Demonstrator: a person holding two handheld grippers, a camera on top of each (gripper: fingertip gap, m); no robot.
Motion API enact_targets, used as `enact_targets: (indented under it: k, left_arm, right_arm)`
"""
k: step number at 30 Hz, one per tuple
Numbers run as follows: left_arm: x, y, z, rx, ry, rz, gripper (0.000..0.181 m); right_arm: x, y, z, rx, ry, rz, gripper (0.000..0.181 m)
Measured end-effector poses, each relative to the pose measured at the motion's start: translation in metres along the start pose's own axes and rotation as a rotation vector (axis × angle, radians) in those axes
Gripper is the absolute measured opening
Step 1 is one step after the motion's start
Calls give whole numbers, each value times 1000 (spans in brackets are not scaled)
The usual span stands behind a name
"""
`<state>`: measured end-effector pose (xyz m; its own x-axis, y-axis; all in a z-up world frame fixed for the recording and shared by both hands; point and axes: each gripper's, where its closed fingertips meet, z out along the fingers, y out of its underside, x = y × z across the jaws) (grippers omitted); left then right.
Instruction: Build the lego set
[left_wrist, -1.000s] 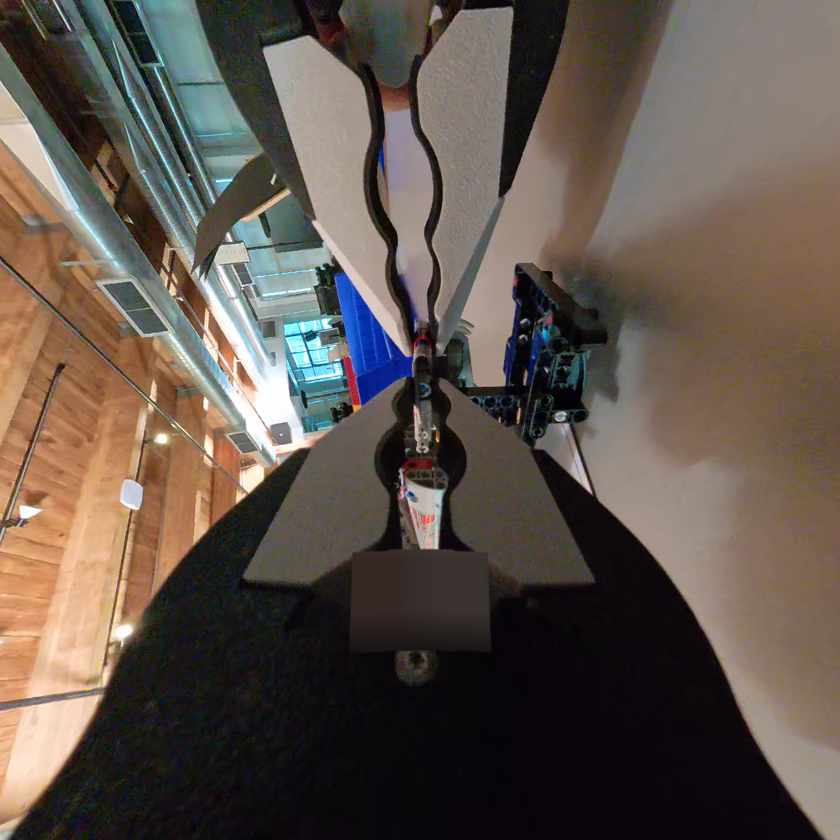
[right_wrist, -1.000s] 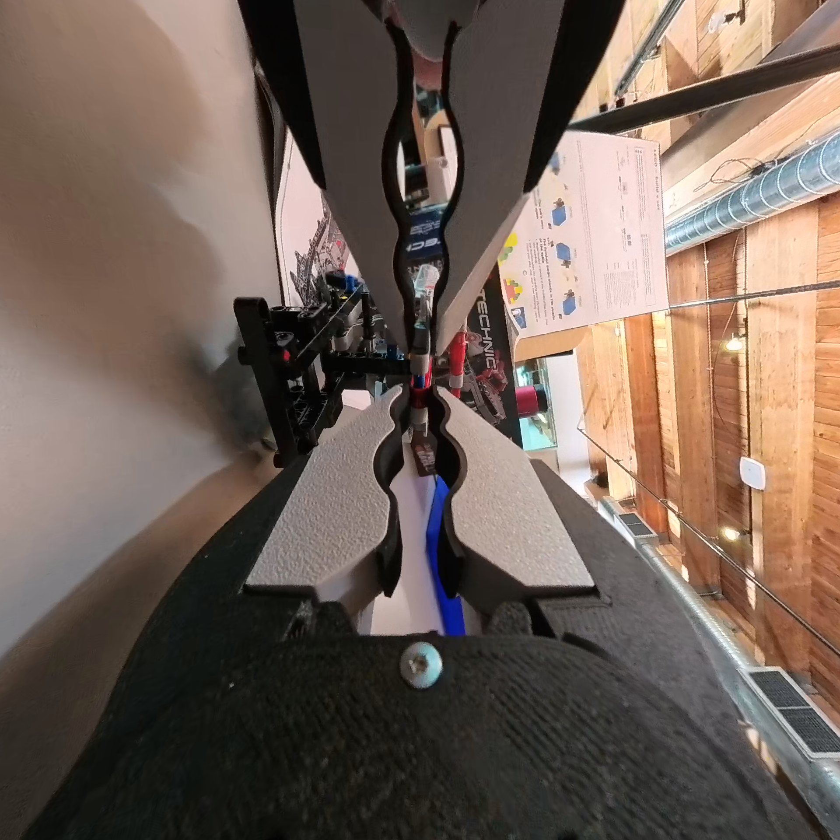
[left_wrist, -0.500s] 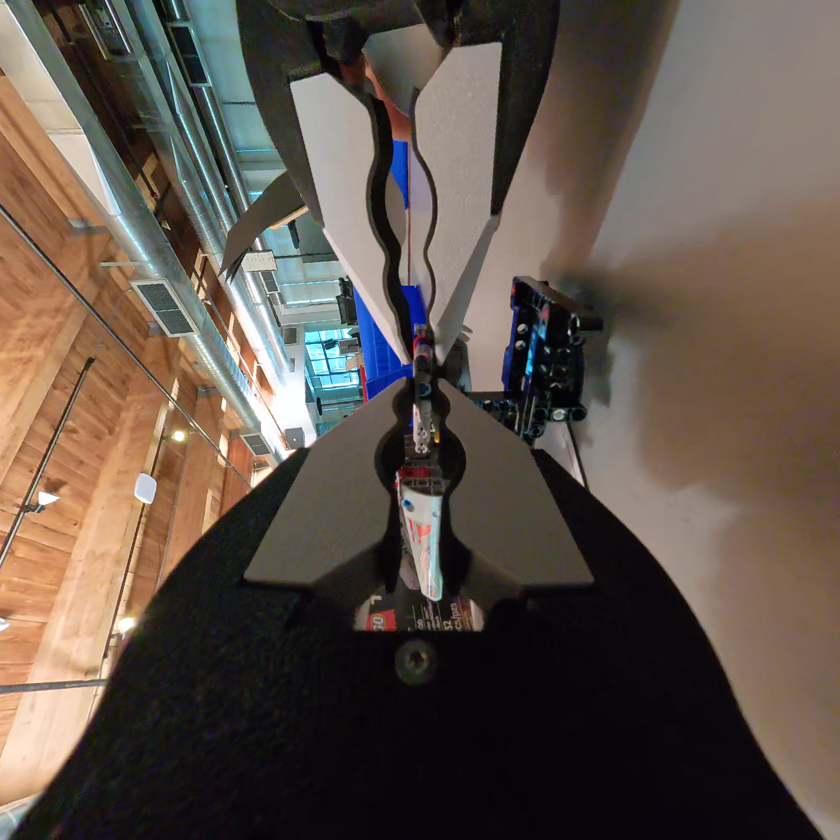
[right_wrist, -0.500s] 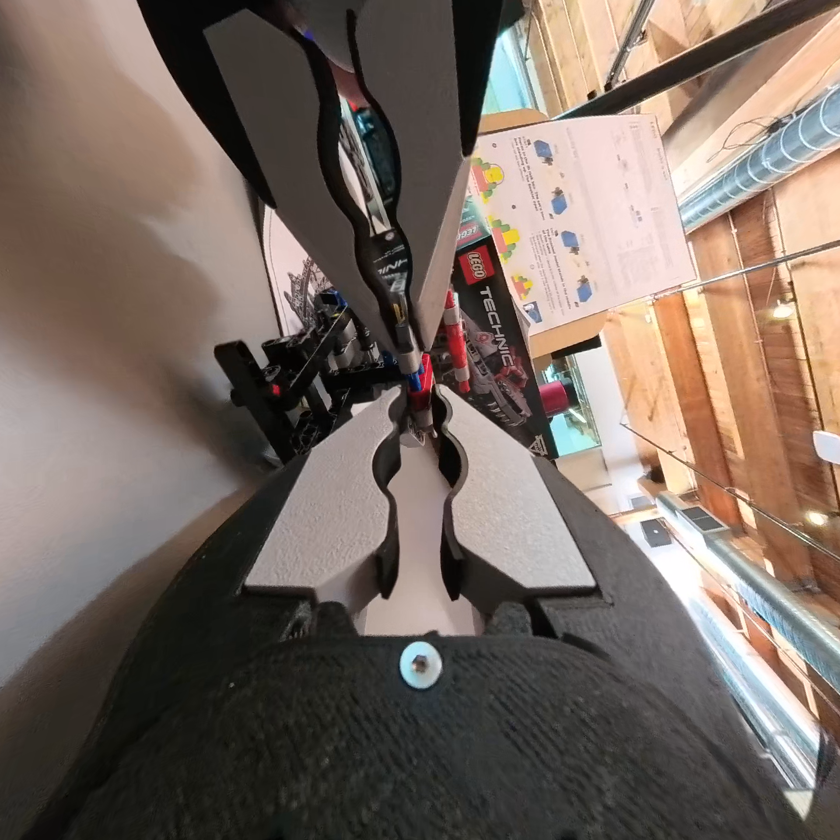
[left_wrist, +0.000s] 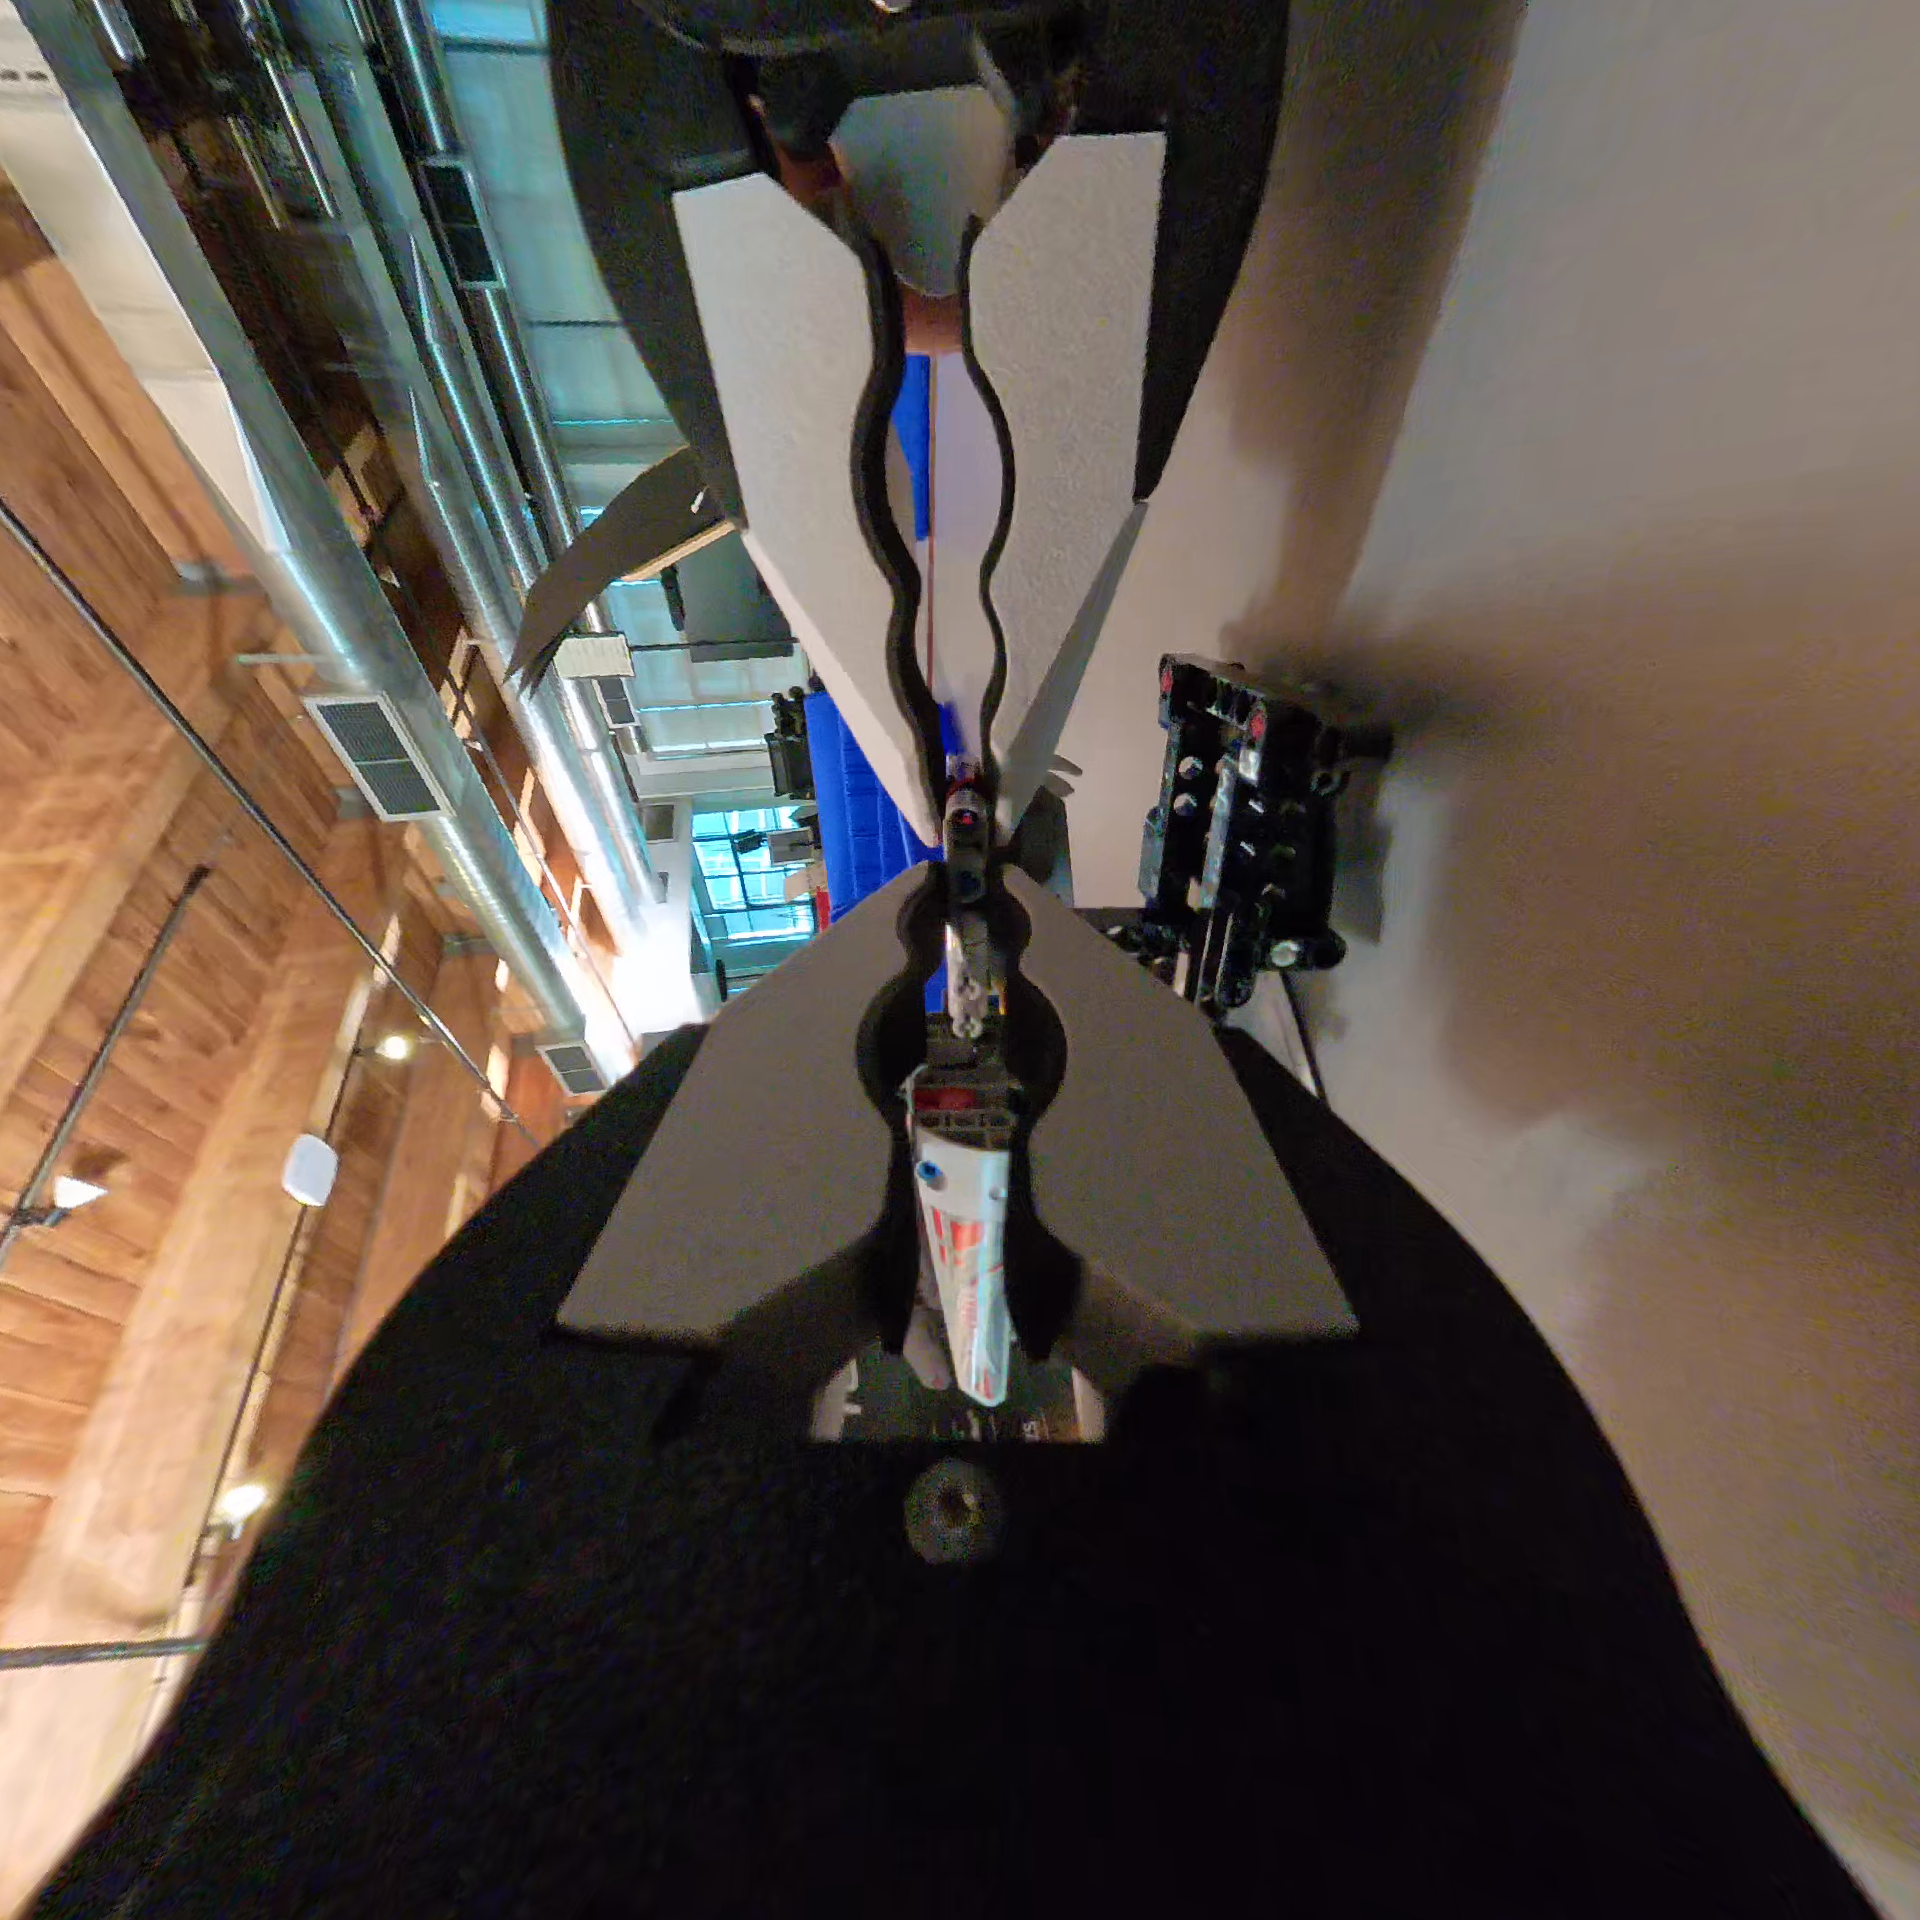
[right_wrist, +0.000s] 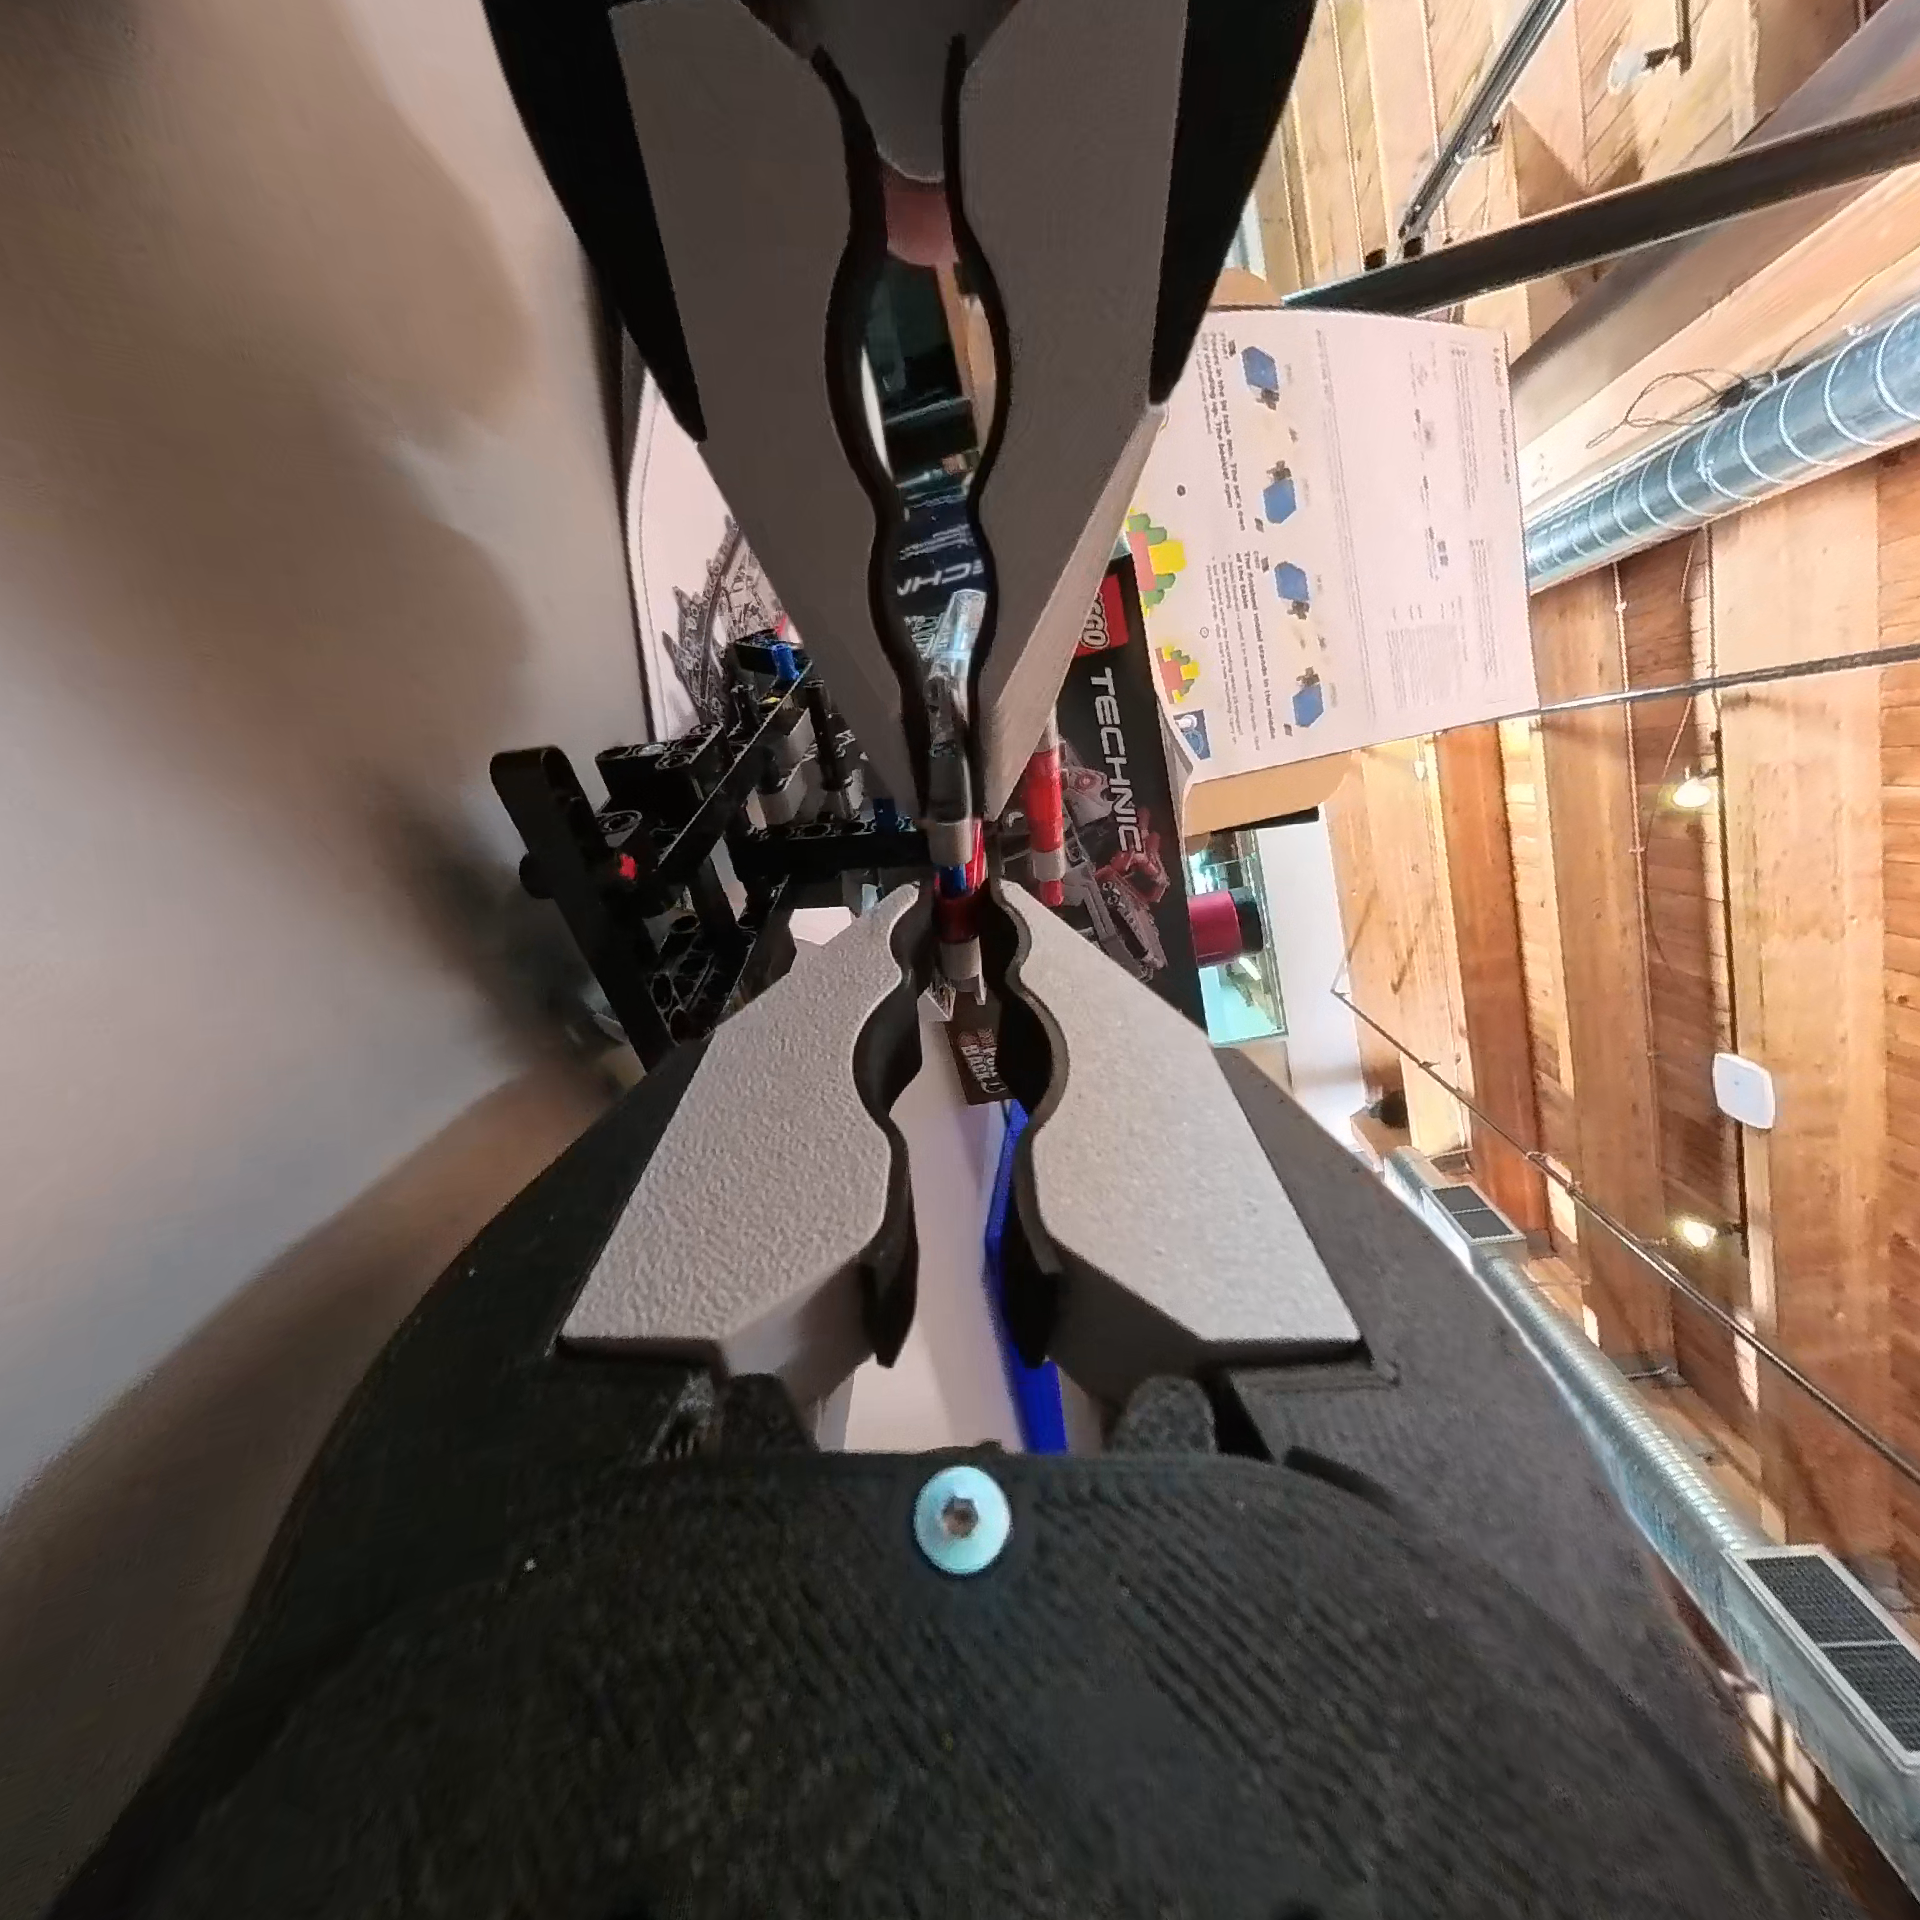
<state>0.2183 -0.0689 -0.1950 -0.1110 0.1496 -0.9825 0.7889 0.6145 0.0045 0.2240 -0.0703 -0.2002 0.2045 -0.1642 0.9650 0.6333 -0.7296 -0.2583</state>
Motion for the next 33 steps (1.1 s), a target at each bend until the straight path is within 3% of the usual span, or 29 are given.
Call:
enact_targets:
  k: [6,16,20,25,33]
  left_arm:
    - [-1,0,-2,35,77,-164,4]
    - [1,10,-2,4,8,-64,6]
    - [-2,-3,-10,79,4,-106,6]
    - [2,-3,-9,72,13,-84,5]
    - [0,-3,-10,123,60,-231,3]
  right_arm:
    - [0,-3,-1,0,3,1,6]
    - [0,-2,-2,18,14,-1,7]
    - [1,0,-2,14,16,16,7]
    - [0,-2,-3,20,17,2,7]
    - [-1,-4,-3,21,17,-8,7]
